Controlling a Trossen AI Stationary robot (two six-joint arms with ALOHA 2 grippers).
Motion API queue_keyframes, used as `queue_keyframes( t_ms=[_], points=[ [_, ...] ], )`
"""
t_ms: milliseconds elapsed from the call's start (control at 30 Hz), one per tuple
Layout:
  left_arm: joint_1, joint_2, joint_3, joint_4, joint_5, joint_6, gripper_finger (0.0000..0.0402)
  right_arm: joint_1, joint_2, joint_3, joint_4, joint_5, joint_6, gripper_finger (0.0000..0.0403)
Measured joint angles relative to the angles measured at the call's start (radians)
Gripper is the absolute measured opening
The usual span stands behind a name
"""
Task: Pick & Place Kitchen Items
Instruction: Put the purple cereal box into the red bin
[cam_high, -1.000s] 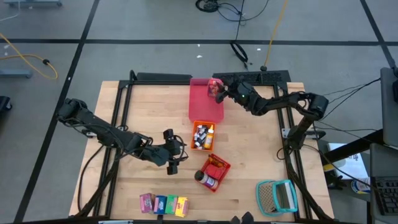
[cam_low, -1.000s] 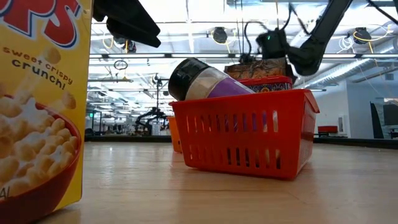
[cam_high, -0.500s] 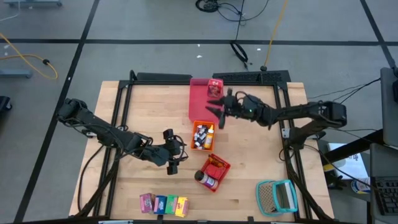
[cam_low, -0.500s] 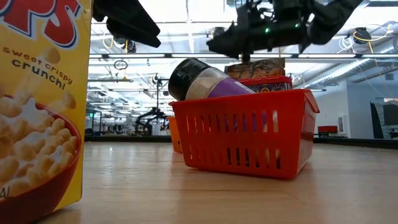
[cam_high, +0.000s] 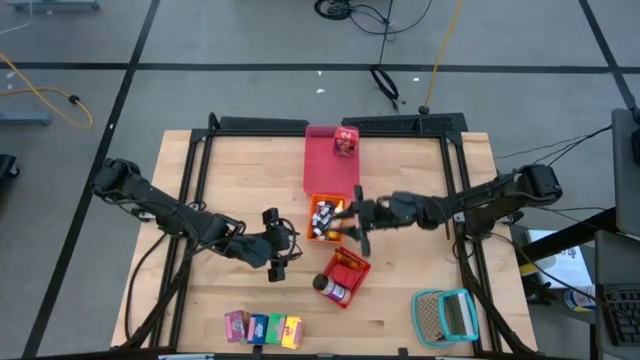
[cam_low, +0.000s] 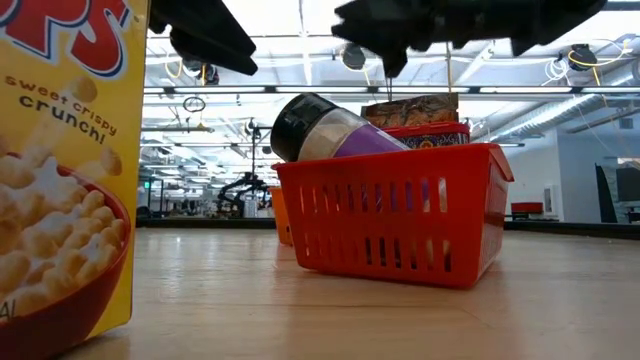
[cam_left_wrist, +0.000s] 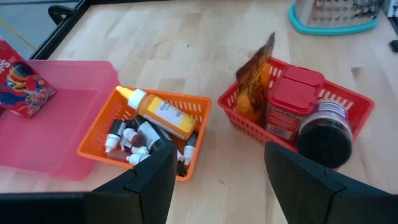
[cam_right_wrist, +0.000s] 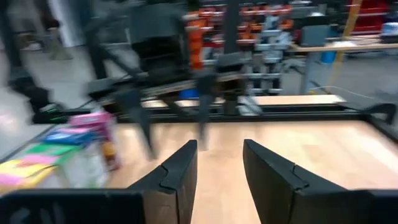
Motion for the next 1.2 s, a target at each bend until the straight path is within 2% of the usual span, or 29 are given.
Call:
queue_keyframes(
  t_ms=[200, 367, 467, 733, 900, 1067, 1200],
  points=[
    [-0.045, 0.000, 0.000, 0.005, 0.072, -0.005, 0.0243, 0.110, 0.000, 0.000, -0.003, 0.001, 0.006, 0.0121],
    [-0.124, 0.000, 0.000, -0.008, 0.170, -0.020, 0.0243, 0.169, 0.000, 0.000, -0.006, 0.002, 0.026, 0.0121],
    [-0.180, 0.000, 0.000, -0.044, 0.192, -0.034, 0.0243, 0.196, 0.000, 0.000, -0.029, 0.004, 0.030, 0.0121],
    [-0.295, 0.000, 0.000, -0.305, 0.145, -0.302, 0.0243, 0.230, 0.000, 0.000, -0.045, 0.007, 0.027, 0.0118],
    [-0.333, 0.000, 0.000, -0.410, 0.107, -0.424, 0.0243, 0.230, 0.000, 0.000, -0.049, 0.055, 0.026, 0.0117],
    [-0.358, -0.017, 0.000, -0.464, 0.103, -0.550, 0.0243, 0.230, 0.000, 0.000, -0.055, 0.060, 0.023, 0.0116],
    [-0.362, -0.077, 0.000, -0.491, 0.116, -0.685, 0.0243, 0.230, 0.000, 0.000, -0.054, 0.060, 0.019, 0.0116]
  ],
)
